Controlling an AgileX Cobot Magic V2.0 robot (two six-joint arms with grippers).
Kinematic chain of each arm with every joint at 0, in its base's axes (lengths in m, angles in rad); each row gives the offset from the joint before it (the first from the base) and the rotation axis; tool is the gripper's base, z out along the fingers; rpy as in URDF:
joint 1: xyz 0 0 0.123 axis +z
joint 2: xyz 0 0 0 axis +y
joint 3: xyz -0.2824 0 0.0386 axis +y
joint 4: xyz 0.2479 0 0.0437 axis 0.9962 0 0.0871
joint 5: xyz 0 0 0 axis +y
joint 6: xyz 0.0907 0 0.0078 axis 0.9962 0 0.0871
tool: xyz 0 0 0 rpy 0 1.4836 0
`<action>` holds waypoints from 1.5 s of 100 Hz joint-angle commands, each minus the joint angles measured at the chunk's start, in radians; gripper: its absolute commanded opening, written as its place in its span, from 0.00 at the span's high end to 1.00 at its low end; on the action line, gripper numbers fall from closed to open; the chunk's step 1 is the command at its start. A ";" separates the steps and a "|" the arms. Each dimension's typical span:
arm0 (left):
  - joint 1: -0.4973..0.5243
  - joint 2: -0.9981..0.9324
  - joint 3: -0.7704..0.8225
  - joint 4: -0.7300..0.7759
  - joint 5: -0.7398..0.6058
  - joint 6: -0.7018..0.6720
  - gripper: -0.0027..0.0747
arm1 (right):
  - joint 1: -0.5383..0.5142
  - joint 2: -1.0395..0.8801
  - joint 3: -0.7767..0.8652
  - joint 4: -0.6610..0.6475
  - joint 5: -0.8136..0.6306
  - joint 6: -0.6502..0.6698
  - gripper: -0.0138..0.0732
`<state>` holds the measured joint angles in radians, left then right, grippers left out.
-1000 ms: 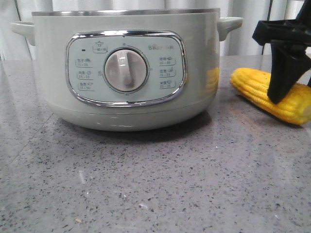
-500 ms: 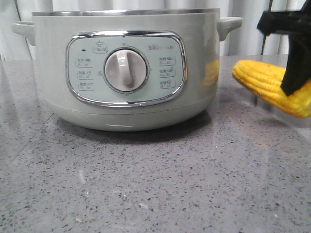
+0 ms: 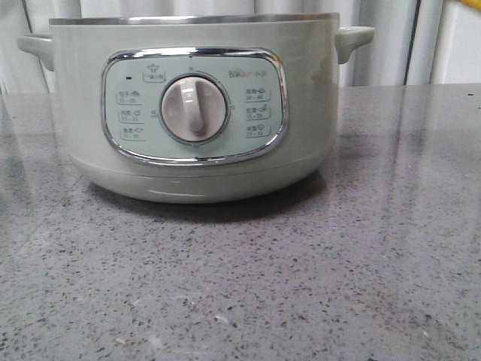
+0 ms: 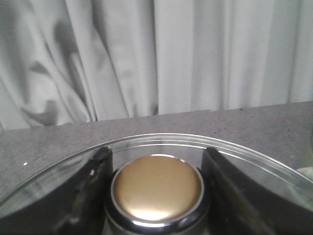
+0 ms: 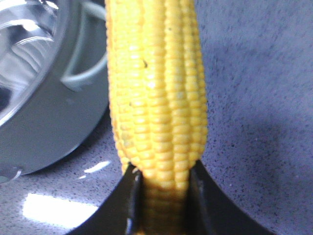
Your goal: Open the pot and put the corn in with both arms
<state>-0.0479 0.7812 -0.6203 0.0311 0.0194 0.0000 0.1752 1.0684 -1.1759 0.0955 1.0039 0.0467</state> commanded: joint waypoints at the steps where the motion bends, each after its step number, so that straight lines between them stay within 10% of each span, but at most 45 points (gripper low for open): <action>1: 0.041 -0.012 0.000 -0.021 -0.181 0.000 0.88 | -0.003 -0.053 -0.064 -0.008 -0.030 -0.004 0.92; 90: -0.130 0.348 0.223 -0.049 -0.628 -0.023 0.88 | 0.316 0.240 -0.243 0.103 -0.209 -0.023 0.92; 129: -0.164 0.438 0.223 -0.051 -0.686 -0.037 0.88 | 0.316 0.437 -0.308 0.103 -0.159 -0.023 0.74; 150: -0.164 0.438 0.223 -0.051 -0.686 -0.037 0.63 | 0.316 0.454 -0.308 0.103 -0.169 -0.023 0.60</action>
<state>-0.2008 1.2388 -0.3631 -0.0148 -0.5207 -0.0153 0.4898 1.5598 -1.4452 0.1911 0.8872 0.0348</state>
